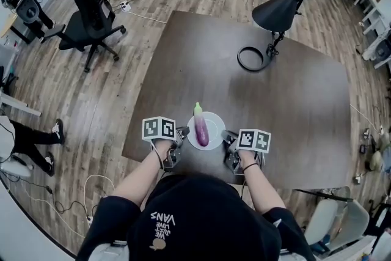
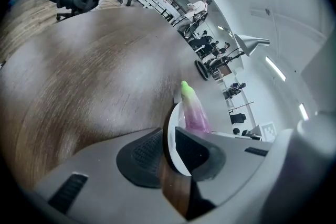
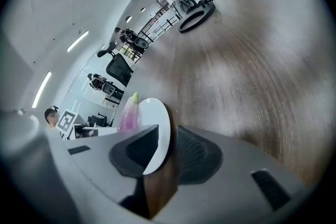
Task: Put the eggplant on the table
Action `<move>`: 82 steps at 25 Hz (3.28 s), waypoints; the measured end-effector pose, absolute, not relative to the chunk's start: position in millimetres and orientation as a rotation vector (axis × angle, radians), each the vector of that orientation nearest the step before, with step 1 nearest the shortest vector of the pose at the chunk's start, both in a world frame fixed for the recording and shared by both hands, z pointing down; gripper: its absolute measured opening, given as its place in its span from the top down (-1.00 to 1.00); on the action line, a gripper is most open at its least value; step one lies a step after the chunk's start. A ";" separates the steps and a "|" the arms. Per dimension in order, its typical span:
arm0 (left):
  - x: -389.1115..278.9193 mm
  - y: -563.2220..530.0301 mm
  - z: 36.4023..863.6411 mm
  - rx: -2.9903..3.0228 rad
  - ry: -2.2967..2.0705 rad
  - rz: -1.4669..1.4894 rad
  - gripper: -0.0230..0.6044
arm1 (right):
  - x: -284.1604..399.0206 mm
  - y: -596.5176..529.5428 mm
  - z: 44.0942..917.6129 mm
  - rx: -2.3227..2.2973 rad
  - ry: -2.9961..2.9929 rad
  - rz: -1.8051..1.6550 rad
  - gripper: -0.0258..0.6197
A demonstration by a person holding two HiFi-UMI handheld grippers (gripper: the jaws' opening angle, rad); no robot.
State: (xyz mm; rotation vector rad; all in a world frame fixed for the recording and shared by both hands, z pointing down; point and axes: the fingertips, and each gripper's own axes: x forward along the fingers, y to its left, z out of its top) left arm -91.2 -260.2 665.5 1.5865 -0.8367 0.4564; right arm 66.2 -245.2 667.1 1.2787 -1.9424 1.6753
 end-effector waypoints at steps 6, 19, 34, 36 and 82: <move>-102.6 -261.4 659.5 1.625 -0.920 0.484 0.74 | 75.7 -246.5 657.6 1.323 -1.964 1.538 0.61; -95.2 -265.9 589.2 1.913 -0.972 0.419 0.84 | 68.1 -249.6 597.8 1.307 -2.178 1.324 0.62; -93.1 -235.5 535.0 2.165 -1.126 0.386 0.89 | 67.7 -225.1 526.6 1.375 -2.451 0.911 0.83; -92.5 -230.8 530.3 2.206 -1.158 0.384 0.89 | 67.2 -221.2 521.7 1.379 -2.471 0.858 0.84; -76.3 -233.4 501.6 2.305 -1.218 0.255 0.89 | 71.2 -222.6 495.9 1.449 -2.490 0.597 0.86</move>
